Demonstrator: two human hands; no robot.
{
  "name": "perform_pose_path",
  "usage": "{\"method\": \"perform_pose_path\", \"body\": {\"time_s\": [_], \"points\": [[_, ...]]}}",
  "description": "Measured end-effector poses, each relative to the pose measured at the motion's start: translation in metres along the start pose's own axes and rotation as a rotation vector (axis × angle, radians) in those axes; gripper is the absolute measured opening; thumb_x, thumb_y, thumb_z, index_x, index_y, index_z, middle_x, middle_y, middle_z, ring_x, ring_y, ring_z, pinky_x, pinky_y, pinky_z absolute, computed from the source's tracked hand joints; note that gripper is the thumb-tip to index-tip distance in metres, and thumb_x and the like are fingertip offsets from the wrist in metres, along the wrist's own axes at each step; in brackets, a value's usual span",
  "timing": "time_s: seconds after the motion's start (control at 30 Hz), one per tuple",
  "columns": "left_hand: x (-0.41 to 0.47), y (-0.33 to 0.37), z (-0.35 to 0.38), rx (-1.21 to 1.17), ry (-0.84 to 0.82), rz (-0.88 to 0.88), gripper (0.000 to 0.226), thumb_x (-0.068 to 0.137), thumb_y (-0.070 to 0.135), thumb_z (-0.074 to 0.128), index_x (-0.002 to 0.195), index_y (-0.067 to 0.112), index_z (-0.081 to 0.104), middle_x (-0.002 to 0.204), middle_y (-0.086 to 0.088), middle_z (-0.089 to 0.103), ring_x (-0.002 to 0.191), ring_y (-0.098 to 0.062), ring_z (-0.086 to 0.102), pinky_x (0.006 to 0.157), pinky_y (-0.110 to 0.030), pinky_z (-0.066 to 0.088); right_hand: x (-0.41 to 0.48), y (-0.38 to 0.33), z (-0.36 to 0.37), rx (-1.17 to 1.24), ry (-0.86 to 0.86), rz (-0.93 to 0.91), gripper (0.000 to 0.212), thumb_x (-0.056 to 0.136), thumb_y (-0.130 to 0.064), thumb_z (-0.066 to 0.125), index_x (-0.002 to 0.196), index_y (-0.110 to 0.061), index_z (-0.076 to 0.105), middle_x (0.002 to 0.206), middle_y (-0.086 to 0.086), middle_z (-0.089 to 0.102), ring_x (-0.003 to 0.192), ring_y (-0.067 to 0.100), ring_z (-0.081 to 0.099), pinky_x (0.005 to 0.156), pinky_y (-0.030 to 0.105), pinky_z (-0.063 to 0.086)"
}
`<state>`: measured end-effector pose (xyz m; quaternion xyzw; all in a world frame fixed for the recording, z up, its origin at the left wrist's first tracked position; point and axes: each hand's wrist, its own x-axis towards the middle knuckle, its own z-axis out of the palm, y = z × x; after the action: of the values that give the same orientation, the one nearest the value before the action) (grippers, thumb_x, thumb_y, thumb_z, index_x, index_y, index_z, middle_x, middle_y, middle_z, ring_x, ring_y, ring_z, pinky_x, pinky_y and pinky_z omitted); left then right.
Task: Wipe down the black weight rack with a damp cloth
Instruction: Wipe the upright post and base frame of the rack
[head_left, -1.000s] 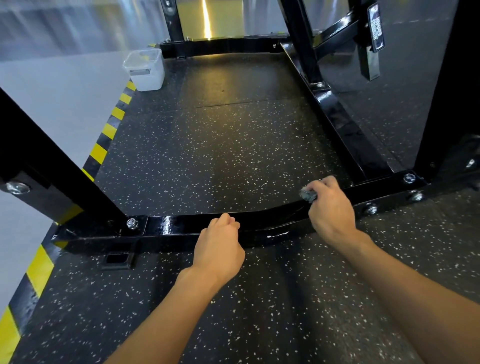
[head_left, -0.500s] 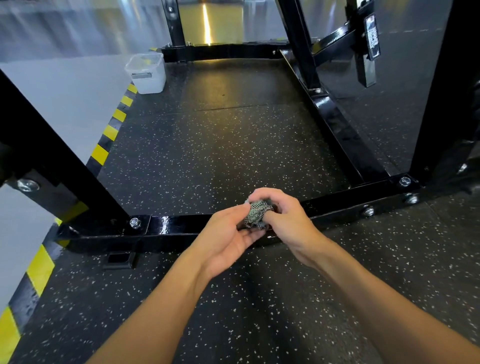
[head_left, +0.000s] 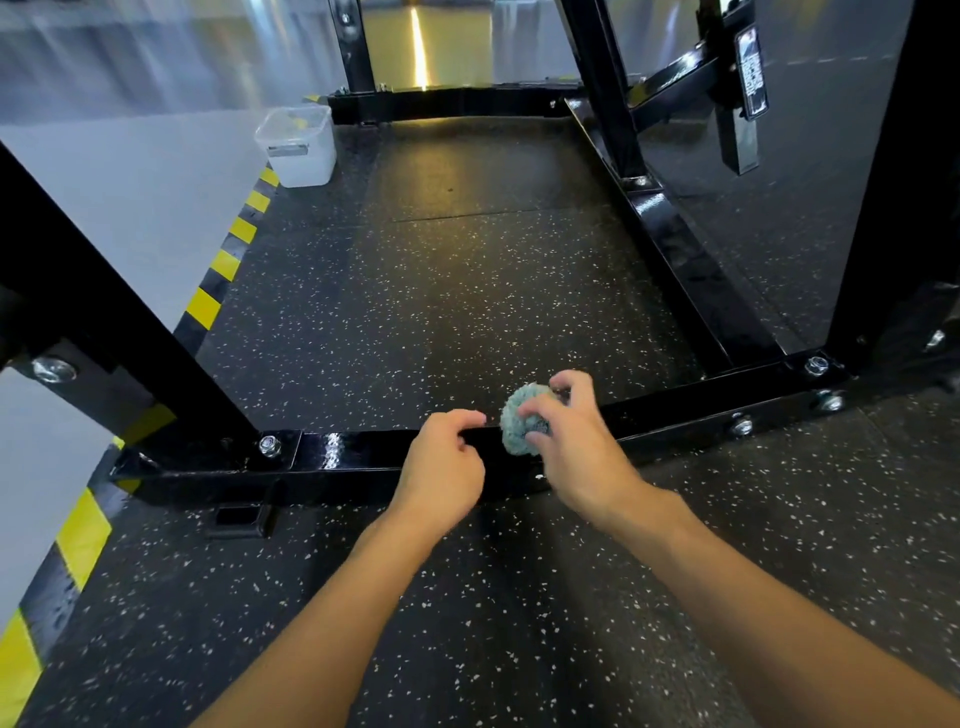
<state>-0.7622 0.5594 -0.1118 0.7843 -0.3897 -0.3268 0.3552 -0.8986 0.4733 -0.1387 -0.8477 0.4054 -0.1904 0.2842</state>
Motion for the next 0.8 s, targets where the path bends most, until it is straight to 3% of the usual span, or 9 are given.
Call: {"method": "perform_pose_path", "body": {"time_s": [0.1,0.17,0.27,0.33,0.43,0.5,0.6,0.73,0.8], "points": [[0.004,-0.015,0.008,0.407,-0.025,0.155,0.052,0.089,-0.007,0.042,0.134,0.015,0.056,0.132,-0.001,0.052,0.121,-0.021,0.050,0.104,-0.033,0.043,-0.002,-0.003,0.027,-0.205,-0.035,-0.171,0.019,0.094,-0.012,0.061,0.113,-0.015,0.065,0.125,-0.002,0.039,0.102,0.017,0.053,0.084,0.024,0.046],[0.004,-0.022,0.011,0.536,-0.012,0.201,0.052,0.088,-0.006,0.044,0.133,0.016,0.057,0.126,0.001,0.052,0.120,-0.020,0.047,0.102,-0.034,0.043,-0.001,-0.003,0.033,-0.421,0.041,-0.261,0.016,0.085,-0.020,0.072,0.101,-0.021,0.072,0.109,-0.003,0.055,0.104,0.023,0.052,0.079,0.034,0.045],[0.005,-0.023,0.012,0.556,0.010,0.208,0.055,0.090,-0.005,0.047,0.140,0.015,0.052,0.129,0.003,0.050,0.121,-0.017,0.044,0.102,-0.031,0.043,-0.001,0.010,0.024,-0.495,0.106,-0.188,0.029,0.065,-0.012,0.085,0.092,-0.018,0.074,0.097,-0.004,0.060,0.091,0.024,0.050,0.063,0.029,0.042],[0.004,-0.023,0.012,0.555,0.005,0.206,0.054,0.091,-0.005,0.048,0.141,0.015,0.051,0.130,0.004,0.049,0.121,-0.016,0.043,0.101,-0.031,0.044,-0.001,0.024,0.018,-0.495,0.168,-0.054,0.034,0.063,-0.003,0.084,0.093,-0.012,0.072,0.099,0.001,0.060,0.088,0.026,0.051,0.057,0.029,0.045],[0.003,-0.018,0.014,0.598,0.015,0.183,0.050,0.090,-0.004,0.047,0.136,0.014,0.053,0.126,0.003,0.049,0.118,-0.017,0.043,0.097,-0.030,0.044,-0.002,0.022,0.026,-0.513,0.226,0.049,0.023,0.077,-0.014,0.079,0.097,-0.008,0.069,0.104,0.008,0.059,0.091,0.029,0.052,0.066,0.034,0.053],[0.003,-0.011,0.017,0.670,0.018,0.182,0.049,0.091,0.001,0.048,0.138,0.016,0.051,0.128,0.000,0.048,0.118,-0.020,0.043,0.097,-0.030,0.043,-0.009,0.015,0.035,-0.513,0.183,-0.059,0.026,0.078,-0.021,0.079,0.097,-0.007,0.069,0.107,0.010,0.061,0.091,0.030,0.055,0.071,0.038,0.055],[-0.001,-0.006,0.021,0.795,-0.018,0.211,0.060,0.094,0.011,0.049,0.149,0.030,0.037,0.136,-0.003,0.042,0.122,-0.024,0.040,0.103,-0.033,0.040,-0.010,0.025,0.024,-0.539,0.141,-0.208,0.035,0.066,-0.006,0.083,0.099,-0.010,0.072,0.114,0.005,0.064,0.096,0.029,0.058,0.070,0.035,0.054],[-0.005,-0.002,0.027,0.861,-0.059,0.215,0.059,0.095,0.014,0.051,0.149,0.030,0.038,0.153,-0.006,0.027,0.138,-0.027,0.028,0.113,-0.036,0.030,-0.001,0.054,0.000,-0.491,0.286,0.107,0.029,0.074,0.004,0.073,0.101,-0.007,0.074,0.114,0.007,0.063,0.098,0.031,0.054,0.071,0.036,0.053],[-0.004,0.002,0.035,0.838,-0.048,0.271,0.058,0.094,0.012,0.050,0.149,0.024,0.038,0.157,-0.001,0.024,0.143,-0.023,0.025,0.115,-0.035,0.027,-0.006,0.048,0.008,-0.466,0.274,0.048,0.031,0.072,0.004,0.074,0.101,-0.008,0.074,0.113,0.006,0.063,0.098,0.031,0.053,0.068,0.035,0.055]]}}
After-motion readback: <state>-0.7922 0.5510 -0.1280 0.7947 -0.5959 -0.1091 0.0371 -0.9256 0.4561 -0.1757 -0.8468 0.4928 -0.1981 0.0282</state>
